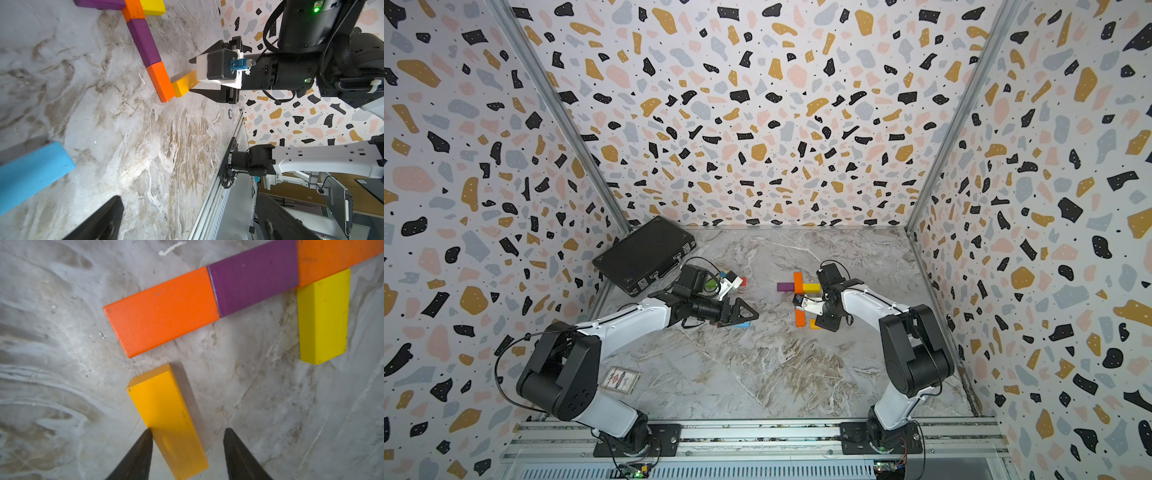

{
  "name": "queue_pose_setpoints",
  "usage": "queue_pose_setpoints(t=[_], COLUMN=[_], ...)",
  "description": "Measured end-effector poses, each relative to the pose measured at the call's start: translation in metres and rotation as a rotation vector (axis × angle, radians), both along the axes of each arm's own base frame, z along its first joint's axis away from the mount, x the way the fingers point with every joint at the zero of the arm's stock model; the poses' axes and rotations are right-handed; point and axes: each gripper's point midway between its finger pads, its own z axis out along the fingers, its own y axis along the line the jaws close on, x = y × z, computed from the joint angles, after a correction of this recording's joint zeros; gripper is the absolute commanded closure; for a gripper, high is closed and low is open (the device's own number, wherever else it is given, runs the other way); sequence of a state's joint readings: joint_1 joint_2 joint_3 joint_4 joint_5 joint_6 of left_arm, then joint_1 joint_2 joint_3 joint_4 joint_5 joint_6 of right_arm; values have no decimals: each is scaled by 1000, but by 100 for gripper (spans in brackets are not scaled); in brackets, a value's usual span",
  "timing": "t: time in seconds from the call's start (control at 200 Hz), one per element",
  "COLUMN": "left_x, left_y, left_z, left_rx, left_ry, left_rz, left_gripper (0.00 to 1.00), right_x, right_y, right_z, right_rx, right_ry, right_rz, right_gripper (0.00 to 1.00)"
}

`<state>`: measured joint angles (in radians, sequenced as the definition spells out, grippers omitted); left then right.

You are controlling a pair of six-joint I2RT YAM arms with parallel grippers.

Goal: Assemble the letter t with building blocks
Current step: Assemble the building block at the center of the board.

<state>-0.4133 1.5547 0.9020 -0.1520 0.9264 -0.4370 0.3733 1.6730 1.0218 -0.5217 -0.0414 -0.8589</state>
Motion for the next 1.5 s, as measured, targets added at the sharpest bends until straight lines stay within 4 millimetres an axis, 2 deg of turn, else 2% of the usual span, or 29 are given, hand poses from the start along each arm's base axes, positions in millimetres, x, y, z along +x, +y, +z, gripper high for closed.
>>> queue_pose_setpoints(t=[0.175, 0.3, 0.45, 0.516, 0.691, 0.766, 1.031, 1.246, 1.502], left_x=[1, 3, 4, 4, 5, 5, 6, 9, 10], left_y=[0, 0, 0, 1, 1, 1, 2, 4, 6], left_z=[-1, 0, 0, 0, 0, 0, -5, -6, -7], left_rx=[2, 1, 4, 7, 8, 9, 16, 20, 25], left_ry=[4, -1, -5, -7, -9, -9, 2, 1, 6], left_rz=[1, 3, 6, 7, 9, 9, 13, 22, 31], left_gripper=[1, 0, 0, 0, 0, 1, 0, 1, 1], right_x=[-3, -5, -11, -14, -14, -14, -11, -2, 7], right_y=[2, 2, 2, 3, 4, 5, 3, 4, 3], right_z=[-1, -2, -11, -17, -16, -17, -16, -15, -11], right_rx=[9, 14, 2, -4, -5, -7, -20, -30, -19], right_ry=[14, 24, 66, 86, 88, 90, 75, 50, 25], right_rz=[6, 8, 14, 17, 20, 21, 40, 78, 131], right_gripper=[46, 50, 53, 55, 64, 65, 68, 74, 75])
